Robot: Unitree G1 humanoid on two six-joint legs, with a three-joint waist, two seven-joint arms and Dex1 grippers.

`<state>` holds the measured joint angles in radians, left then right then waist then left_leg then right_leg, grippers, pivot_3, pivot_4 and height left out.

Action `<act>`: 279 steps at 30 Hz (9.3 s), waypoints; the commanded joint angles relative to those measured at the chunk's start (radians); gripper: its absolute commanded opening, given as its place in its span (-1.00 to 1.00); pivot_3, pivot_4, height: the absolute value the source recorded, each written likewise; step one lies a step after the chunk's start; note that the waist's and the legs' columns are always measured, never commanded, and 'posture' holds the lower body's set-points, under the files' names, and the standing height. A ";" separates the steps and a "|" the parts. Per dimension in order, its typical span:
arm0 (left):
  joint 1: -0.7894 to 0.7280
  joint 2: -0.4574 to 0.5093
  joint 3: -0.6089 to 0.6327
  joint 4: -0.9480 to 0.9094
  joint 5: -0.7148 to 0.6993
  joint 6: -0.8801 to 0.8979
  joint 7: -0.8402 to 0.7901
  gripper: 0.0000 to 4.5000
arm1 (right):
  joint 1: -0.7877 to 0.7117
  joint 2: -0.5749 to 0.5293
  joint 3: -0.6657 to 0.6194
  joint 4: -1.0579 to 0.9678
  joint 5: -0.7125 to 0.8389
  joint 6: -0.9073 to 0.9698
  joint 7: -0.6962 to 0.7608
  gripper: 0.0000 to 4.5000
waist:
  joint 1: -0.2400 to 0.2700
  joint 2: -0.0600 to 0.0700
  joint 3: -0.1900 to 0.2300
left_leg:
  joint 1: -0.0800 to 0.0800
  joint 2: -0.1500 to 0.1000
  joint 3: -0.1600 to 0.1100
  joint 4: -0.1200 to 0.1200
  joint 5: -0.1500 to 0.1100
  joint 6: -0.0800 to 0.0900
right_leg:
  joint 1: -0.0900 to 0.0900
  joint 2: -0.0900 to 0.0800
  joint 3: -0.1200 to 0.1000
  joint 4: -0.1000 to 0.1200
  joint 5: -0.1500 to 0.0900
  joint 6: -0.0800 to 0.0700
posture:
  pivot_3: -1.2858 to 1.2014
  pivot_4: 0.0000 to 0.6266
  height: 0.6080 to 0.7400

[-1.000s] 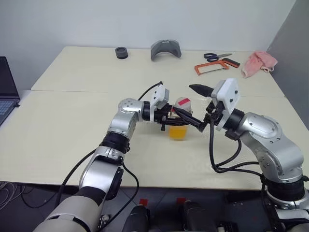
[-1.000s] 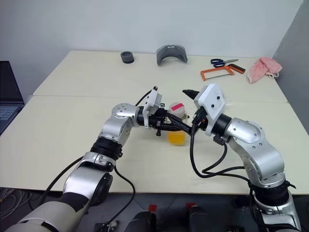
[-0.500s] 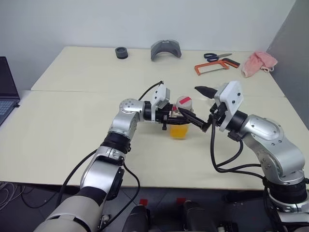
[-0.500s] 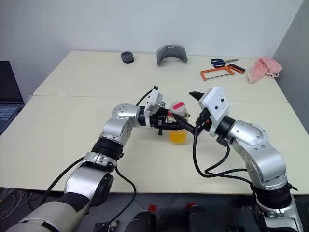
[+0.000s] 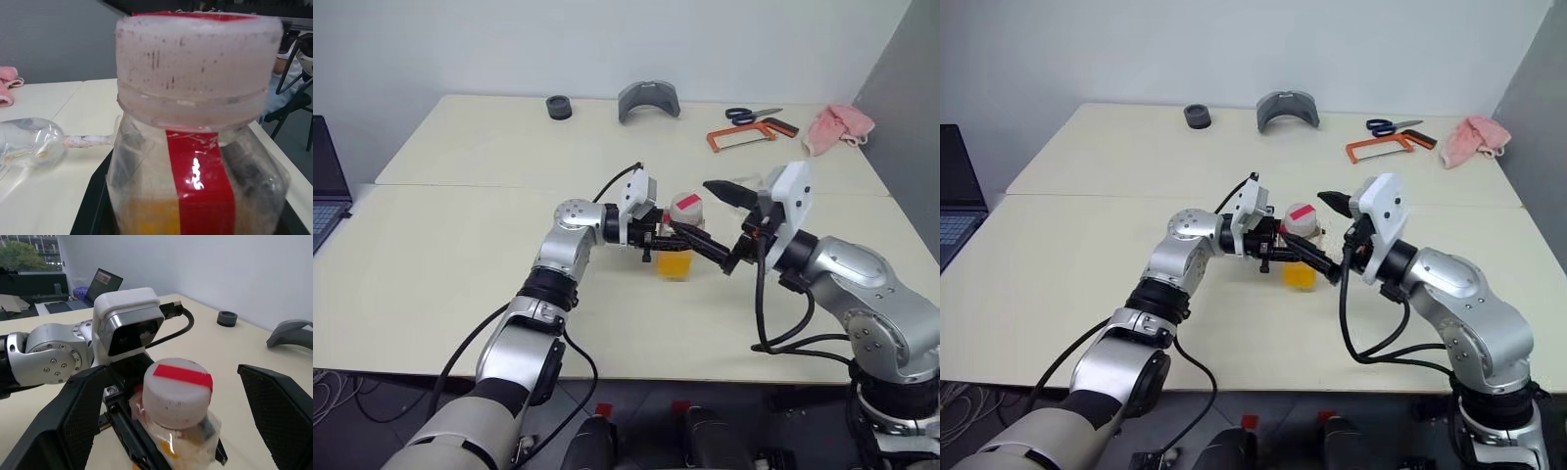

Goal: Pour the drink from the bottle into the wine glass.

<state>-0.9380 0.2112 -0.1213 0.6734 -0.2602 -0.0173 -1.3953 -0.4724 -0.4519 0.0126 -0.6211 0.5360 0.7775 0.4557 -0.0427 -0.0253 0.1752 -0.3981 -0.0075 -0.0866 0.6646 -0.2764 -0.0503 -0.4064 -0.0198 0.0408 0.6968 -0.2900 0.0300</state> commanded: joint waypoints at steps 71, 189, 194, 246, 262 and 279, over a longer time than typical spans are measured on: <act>0.002 0.023 0.001 -0.050 -0.010 0.012 -0.046 -0.27 | 0.017 -0.105 -0.085 0.080 -0.001 -0.120 0.155 0.93 | -0.008 0.001 0.000 | 0.000 0.000 -0.003 0.000 0.000 0.000 | 0.000 -0.001 0.000 0.000 0.000 0.000 | 0.03 -0.52 1.00; 0.016 0.012 -0.003 -0.067 -0.015 0.011 -0.051 -0.27 | -0.112 -0.062 -0.041 0.146 0.212 0.038 0.127 0.93 | -0.008 0.001 0.000 | 0.000 0.000 0.000 0.000 0.000 0.000 | 0.000 -0.001 0.000 0.000 0.000 0.000 | 0.03 -0.52 1.00; 0.018 0.014 -0.002 -0.070 -0.013 0.013 -0.050 -0.27 | -0.128 -0.059 -0.038 0.171 0.212 0.045 0.137 0.86 | -0.009 0.001 0.000 | 0.000 0.000 0.000 0.000 0.000 0.000 | 0.000 -0.001 0.000 0.000 0.000 0.000 | 0.03 -0.52 1.00; 0.062 0.106 0.091 -0.120 -0.047 0.072 0.083 -0.29 | 0.543 -0.173 -0.245 0.279 -0.167 -0.385 0.150 1.00 | 0.004 0.001 0.000 | 0.002 0.000 0.004 0.000 0.000 0.000 | 0.001 0.002 0.002 0.000 0.000 0.000 | 0.03 -0.52 1.00; 0.053 0.255 0.322 0.070 0.045 -0.049 0.688 -0.29 | -0.046 0.001 0.173 0.212 -0.119 -0.136 0.166 1.00 | -0.009 0.000 0.000 | 0.001 0.001 -0.004 0.000 0.000 0.000 | 0.001 0.000 -0.001 0.001 0.000 0.000 | 0.03 -0.52 1.00; 0.007 0.300 0.386 0.349 0.076 -0.175 0.972 -0.29 | -0.334 0.253 0.335 0.536 -0.308 -0.233 0.189 1.00 | -0.008 0.000 0.000 | -0.001 -0.001 -0.008 0.001 0.002 -0.004 | -0.002 -0.003 -0.003 0.001 0.000 0.000 | 0.03 -0.52 1.00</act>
<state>-0.9065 0.5018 0.2526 1.0223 -0.1930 -0.1638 -0.4438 -0.7734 -0.2110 0.3413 -0.0631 0.2337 0.5718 0.6326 -0.0507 -0.0256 0.1753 -0.3993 -0.0081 -0.0945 0.6651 -0.2740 -0.0547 -0.4085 -0.0229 0.0376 0.6979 -0.2897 0.0299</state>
